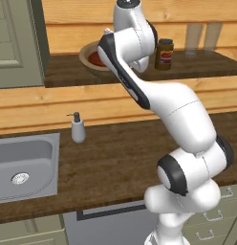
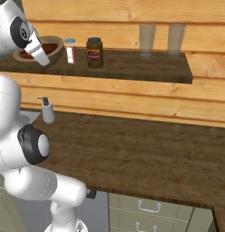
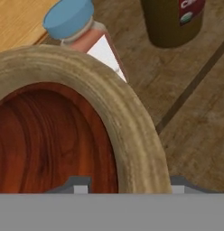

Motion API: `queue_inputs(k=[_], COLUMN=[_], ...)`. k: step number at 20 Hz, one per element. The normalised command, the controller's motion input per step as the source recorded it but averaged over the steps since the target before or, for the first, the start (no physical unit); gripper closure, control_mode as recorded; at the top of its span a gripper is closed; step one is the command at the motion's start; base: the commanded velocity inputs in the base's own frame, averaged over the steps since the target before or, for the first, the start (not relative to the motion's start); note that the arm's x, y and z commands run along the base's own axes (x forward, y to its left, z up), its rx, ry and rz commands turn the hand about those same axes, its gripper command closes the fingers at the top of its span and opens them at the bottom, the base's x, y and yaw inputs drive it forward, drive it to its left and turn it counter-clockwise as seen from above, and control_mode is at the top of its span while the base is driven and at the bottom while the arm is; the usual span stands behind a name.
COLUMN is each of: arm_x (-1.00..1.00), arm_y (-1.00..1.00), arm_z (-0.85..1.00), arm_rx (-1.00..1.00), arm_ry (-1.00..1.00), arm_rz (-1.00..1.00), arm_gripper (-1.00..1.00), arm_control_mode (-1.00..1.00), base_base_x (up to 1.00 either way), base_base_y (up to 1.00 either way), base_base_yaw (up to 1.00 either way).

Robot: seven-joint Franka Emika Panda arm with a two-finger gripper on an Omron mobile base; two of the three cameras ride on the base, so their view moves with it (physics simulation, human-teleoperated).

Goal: Pick up the bowls on the counter and stack them on top of one another in the open cabinet. Place the smaller bowl on top of the larger bowl.

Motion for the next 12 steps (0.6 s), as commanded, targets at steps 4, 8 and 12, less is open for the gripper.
queue_inputs(k=[4,8,12], arm_x=[0.31,0.4,0.44], arm_y=[0.14,0.24,0.16], arm_z=[-0.01,0.0,-0.25], arm_rx=[0.0,0.0,0.0], arm_ry=[0.0,0.0,0.0], arm_rz=[0.0,0.0,0.0], arm_gripper=[1.0,1.0,1.0], arm_control_mode=[-1.0,-1.0,-1.0], base_base_x=[0.0,0.0,0.0], base_base_y=[0.0,0.0,0.0], base_base_yaw=[0.0,0.0,0.0])
